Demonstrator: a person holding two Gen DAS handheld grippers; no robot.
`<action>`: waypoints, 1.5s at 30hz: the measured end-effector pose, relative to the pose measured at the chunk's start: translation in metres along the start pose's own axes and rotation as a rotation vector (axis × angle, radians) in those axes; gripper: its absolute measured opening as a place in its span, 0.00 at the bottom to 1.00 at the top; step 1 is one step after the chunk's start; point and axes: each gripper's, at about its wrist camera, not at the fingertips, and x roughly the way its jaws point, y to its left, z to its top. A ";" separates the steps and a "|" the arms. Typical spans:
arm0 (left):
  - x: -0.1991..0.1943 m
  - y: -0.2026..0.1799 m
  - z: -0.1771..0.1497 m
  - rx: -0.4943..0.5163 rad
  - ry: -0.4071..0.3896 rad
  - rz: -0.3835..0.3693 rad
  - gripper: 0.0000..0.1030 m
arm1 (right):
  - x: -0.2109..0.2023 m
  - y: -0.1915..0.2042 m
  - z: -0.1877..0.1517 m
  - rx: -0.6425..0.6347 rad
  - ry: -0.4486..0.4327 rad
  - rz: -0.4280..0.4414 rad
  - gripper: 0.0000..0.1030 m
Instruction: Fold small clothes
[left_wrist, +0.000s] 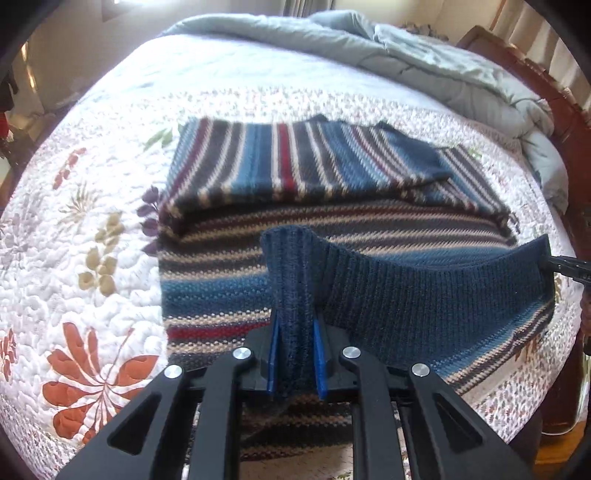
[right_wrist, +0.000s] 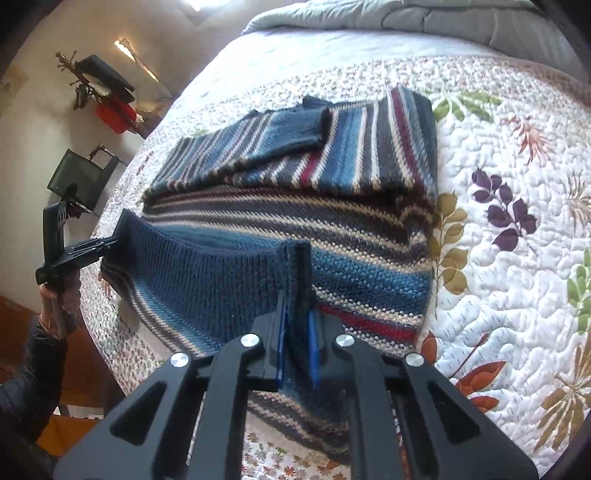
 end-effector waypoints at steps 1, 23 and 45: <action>-0.004 0.002 0.000 -0.004 -0.011 0.000 0.15 | -0.004 0.001 0.001 -0.001 -0.009 0.001 0.08; 0.049 0.039 0.209 -0.142 -0.188 0.125 0.11 | 0.028 -0.038 0.213 0.126 -0.182 -0.182 0.08; 0.059 0.077 0.136 -0.077 -0.041 0.291 0.45 | 0.040 -0.060 0.160 0.138 -0.072 -0.206 0.45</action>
